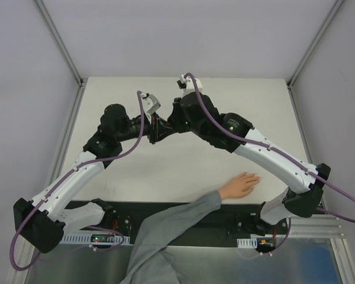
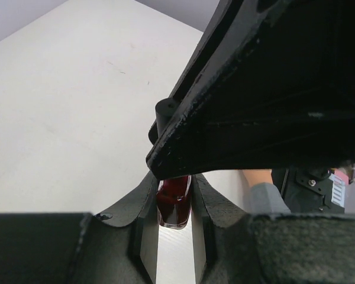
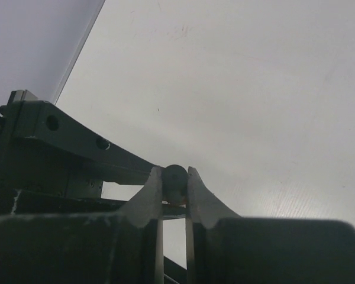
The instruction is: Paint the nails
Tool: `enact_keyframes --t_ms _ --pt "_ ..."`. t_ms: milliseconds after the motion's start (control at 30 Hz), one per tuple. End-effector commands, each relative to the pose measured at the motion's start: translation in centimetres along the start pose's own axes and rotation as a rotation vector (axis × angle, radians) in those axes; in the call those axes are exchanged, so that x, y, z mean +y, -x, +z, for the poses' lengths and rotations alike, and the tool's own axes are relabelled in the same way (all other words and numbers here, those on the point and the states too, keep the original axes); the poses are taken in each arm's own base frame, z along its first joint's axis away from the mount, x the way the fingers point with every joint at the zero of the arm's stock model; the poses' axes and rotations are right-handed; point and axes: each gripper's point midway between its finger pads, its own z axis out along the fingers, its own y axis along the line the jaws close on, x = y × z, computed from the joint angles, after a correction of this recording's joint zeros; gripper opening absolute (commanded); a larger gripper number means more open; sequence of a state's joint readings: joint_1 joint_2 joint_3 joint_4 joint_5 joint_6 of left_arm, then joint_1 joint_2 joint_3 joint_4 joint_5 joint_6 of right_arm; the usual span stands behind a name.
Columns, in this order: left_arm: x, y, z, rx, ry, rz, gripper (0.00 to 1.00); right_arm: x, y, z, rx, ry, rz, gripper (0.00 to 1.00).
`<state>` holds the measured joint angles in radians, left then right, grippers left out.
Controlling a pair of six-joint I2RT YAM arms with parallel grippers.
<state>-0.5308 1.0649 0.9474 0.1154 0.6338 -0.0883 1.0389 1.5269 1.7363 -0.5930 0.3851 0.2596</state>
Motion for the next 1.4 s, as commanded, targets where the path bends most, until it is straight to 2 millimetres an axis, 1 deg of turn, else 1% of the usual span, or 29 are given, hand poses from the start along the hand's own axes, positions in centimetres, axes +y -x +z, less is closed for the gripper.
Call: enact_keyframes --t_ms 0,33,67,100,133,167,200,233,267,300,333,367,500,533,567,600,633,667,733,767,833,867,933,967,1000,1033,1100,1233,1367 --pt "-3.8 2.7 -0.5 -0.052 -0.193 0.071 0.00 -0.3 1.5 -1.4 -0.046 0.027 -0.059 0.01" --pt "-5.0 2.7 -0.8 -0.046 -0.260 0.078 0.00 0.2 1.2 -1.6 -0.025 0.108 -0.119 0.01" --pt "-7.3 2.5 -1.5 -0.024 -0.403 0.069 0.00 0.9 0.5 -1.9 -0.003 0.205 -0.166 0.01" --pt "-8.9 2.7 -2.2 -0.025 -0.508 0.086 0.00 2.6 -0.1 -2.6 -0.018 0.382 -0.203 0.00" --pt "-10.1 2.7 -2.9 -0.020 -0.594 0.090 0.00 5.5 -2.6 -5.6 0.046 0.753 -0.337 0.01" --pt "-11.2 2.4 -3.7 0.004 -0.670 0.030 0.00 6.4 -3.8 -7.5 0.042 0.921 -0.382 0.00" --pt "-13.0 1.8 -5.4 0.039 -0.818 0.034 0.00 6.4 -5.6 -7.5 0.022 1.005 -0.405 0.01" --pt "-13.5 2.8 -5.9 -0.014 -0.857 0.135 0.00 5.7 -4.9 -8.3 -0.005 1.012 -0.399 0.00" --pt "-13.7 2.3 -6.2 0.009 -0.862 0.084 0.00 5.5 -5.1 -8.3 0.017 1.032 -0.386 0.00" --pt "-13.6 2.5 -6.0 -0.005 -0.850 0.095 0.00 5.2 -5.4 -8.2 0.053 1.038 -0.364 0.00" --pt "-13.3 2.2 -5.9 0.012 -0.835 0.057 0.00 5.0 -5.1 -8.1 0.059 1.030 -0.352 0.00" --pt "-13.0 2.5 -5.6 -0.004 -0.824 0.093 0.00 4.9 -5.2 -8.2 0.061 1.024 -0.345 0.00" --pt "-11.6 2.2 -4.1 -0.011 -0.723 0.070 0.00 4.2 -3.3 -7.9 -0.010 0.908 -0.288 0.00" --pt "-10.7 2.3 -3.3 -0.023 -0.662 0.061 0.00 3.4 -2.4 -7.1 -0.036 0.819 -0.264 0.05" --pt "-9.9 2.2 -2.7 -0.018 -0.606 0.058 0.00 2.8 -1.8 -6.9 -0.033 0.756 -0.236 0.26" --pt "-9.2 2.1 -2.3 -0.018 -0.560 0.060 0.00 2.3 -1.4 -6.7 -0.027 0.704 -0.189 0.32" --pt "-7.9 2.1 -1.5 -0.023 -0.476 0.055 0.00 1.3 -0.8 -6.0 -0.042 0.623 -0.175 0.38" --pt "-7.0 1.9 -1.1 -0.016 -0.421 0.059 0.00 0.8 -0.5 -6.1 -0.027 0.576 -0.129 0.51" --pt "-5.4 1.8 -0.5 -0.017 -0.325 0.058 0.00 -0.3 0.0 -5.6 -0.037 0.465 -0.072 0.58" --pt "-4.1 1.9 -0.2 -0.027 -0.250 0.070 0.00 -1.2 -0.3 -5.6 -0.016 0.408 -0.051 0.64" --pt "-3.0 1.9 -0.1 -0.030 -0.179 0.068 0.00 -2.5 1.0 -5.9 -0.058 0.286 0.018 0.69" --pt "-2.5 1.9 0.0 -0.034 -0.145 0.079 0.00 -3.3 0.9 -5.9 -0.055 0.231 0.040 0.73" --pt "-2.0 2.1 -0.1 -0.041 -0.113 0.081 0.00 -3.7 1.9 -6.2 -0.089 0.165 0.084 0.73" --pt "-1.9 2.2 -0.2 -0.047 -0.101 0.088 0.00 -4.0 1.7 -6.3 -0.079 0.133 0.093 0.73" --pt "-1.5 2.2 -0.2 -0.049 -0.076 0.085 0.00 -3.9 2.7 -6.7 -0.099 0.117 0.106 0.73" --pt "-1.2 2.3 -0.2 -0.052 -0.060 0.086 0.00 -4.2 2.7 -6.2 -0.103 0.064 0.105 0.73" --pt "-0.9 2.4 -0.2 -0.055 -0.039 0.084 0.00 -4.4 2.7 -6.0 -0.086 0.004 0.102 0.72" --pt "-1.0 2.5 -0.3 -0.061 -0.032 0.083 0.00 -2.9 3.8 -5.5 -0.099 -0.017 0.077 0.69" --pt "-1.0 2.6 -0.3 -0.062 -0.032 0.078 0.00 -1.6 3.7 -3.9 -0.084 -0.014 0.062 0.65"
